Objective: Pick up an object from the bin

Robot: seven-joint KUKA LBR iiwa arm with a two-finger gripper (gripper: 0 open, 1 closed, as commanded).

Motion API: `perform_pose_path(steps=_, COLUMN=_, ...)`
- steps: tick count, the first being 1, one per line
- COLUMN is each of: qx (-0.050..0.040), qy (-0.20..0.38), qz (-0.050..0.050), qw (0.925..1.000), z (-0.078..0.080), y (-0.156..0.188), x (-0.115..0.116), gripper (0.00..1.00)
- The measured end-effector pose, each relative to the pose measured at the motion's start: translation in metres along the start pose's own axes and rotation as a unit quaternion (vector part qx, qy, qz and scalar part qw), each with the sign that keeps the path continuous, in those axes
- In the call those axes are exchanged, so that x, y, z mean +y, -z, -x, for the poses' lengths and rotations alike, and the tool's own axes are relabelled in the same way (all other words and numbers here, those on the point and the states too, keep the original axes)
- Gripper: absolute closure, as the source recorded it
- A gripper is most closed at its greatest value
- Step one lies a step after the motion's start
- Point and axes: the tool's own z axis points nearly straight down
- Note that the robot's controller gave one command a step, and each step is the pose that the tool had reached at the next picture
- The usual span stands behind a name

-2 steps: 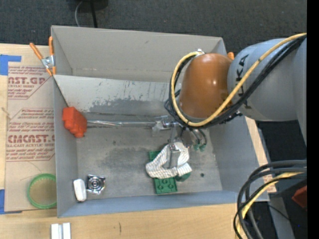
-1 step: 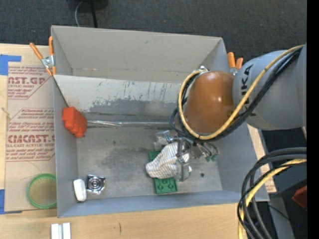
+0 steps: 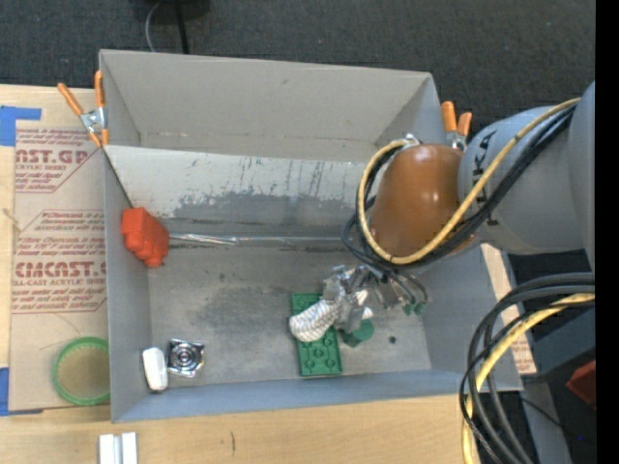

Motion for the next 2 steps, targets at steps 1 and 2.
perform_pose_path(steps=1, qx=0.0, qy=0.0, qz=0.0, qw=1.0, z=0.0, y=0.0, x=0.0, gripper=1.0)
perform_pose_path(steps=2, qx=0.0021, qy=0.002, qz=0.001, qw=1.0, z=-0.0003, y=0.0032, x=0.0002, gripper=1.0)
